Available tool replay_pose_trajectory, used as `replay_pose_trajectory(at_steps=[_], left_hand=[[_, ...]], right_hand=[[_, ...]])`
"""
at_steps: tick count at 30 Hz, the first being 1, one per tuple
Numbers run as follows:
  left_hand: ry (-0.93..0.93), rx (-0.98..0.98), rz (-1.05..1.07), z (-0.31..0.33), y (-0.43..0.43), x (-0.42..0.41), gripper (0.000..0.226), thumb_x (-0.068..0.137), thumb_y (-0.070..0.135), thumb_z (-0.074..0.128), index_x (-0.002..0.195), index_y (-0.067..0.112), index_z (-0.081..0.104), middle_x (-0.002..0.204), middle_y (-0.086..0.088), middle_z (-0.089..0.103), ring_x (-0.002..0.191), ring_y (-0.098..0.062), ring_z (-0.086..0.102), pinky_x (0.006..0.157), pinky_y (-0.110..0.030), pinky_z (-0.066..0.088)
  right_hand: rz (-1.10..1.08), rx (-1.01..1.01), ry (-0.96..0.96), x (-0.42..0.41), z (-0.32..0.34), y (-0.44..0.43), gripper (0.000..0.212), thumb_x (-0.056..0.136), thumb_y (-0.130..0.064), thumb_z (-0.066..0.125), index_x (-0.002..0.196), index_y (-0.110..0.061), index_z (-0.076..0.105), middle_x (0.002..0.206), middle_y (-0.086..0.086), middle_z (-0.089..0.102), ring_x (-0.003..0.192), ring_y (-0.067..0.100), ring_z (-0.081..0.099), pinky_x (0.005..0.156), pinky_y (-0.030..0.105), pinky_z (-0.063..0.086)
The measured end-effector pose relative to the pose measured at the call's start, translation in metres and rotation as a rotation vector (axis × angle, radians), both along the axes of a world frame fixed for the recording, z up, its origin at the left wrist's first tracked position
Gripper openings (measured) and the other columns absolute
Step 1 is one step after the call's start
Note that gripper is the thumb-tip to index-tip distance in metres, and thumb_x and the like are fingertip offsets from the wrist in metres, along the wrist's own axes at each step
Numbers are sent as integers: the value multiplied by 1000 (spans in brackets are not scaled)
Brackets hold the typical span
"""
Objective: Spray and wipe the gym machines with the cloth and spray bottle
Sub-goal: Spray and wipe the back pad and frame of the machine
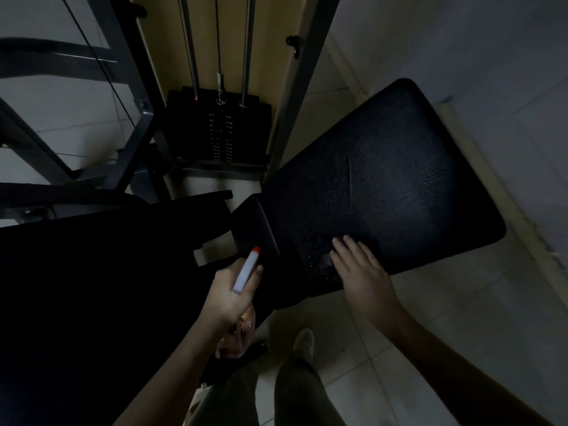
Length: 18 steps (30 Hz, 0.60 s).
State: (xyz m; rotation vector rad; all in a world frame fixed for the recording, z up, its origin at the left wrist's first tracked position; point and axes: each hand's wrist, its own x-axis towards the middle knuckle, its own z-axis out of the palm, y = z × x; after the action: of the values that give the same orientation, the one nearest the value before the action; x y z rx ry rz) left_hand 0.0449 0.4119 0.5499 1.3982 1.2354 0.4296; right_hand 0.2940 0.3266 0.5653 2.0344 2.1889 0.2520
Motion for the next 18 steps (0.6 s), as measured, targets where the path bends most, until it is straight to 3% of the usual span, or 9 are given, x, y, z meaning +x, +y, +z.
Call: replay_pose_trajectory(at_steps=[5, 11, 15, 18], left_hand=[[11, 0, -7, 1, 3, -10, 16, 95, 26, 57, 85, 13, 59, 59, -3, 55, 44, -6, 50, 42, -16, 38], [86, 20, 14, -4, 5, -18, 19, 95, 26, 57, 78, 30, 50, 65, -4, 56, 49, -6, 51, 46, -19, 39], [65, 4, -9, -12, 6, -20, 14, 96, 30, 55, 87, 20, 58, 75, -14, 63, 61, -23, 59, 57, -35, 48], [56, -10, 8, -16, 8, -16, 21, 95, 32, 56, 90, 12, 61, 69, -11, 62, 53, -11, 55, 51, -28, 43]], right_hand=[[-191, 122, 3, -10, -5, 42, 42, 84, -2, 41, 123, -1, 59, 137, 17, 51, 130, 34, 40, 110, 47, 27], [68, -244, 35, -62, -68, 44, 45, 54, -5, 83, 97, -8, 74, 121, 10, 64, 116, 29, 58, 100, 44, 42], [105, -247, 79, -54, -60, 20, 43, 50, -1, 85, 92, -8, 75, 113, 8, 68, 110, 26, 62, 96, 41, 46], [47, -99, 57, -35, -37, 14, 33, 68, 4, 67, 99, -3, 73, 117, 12, 66, 112, 30, 61, 98, 44, 44]])
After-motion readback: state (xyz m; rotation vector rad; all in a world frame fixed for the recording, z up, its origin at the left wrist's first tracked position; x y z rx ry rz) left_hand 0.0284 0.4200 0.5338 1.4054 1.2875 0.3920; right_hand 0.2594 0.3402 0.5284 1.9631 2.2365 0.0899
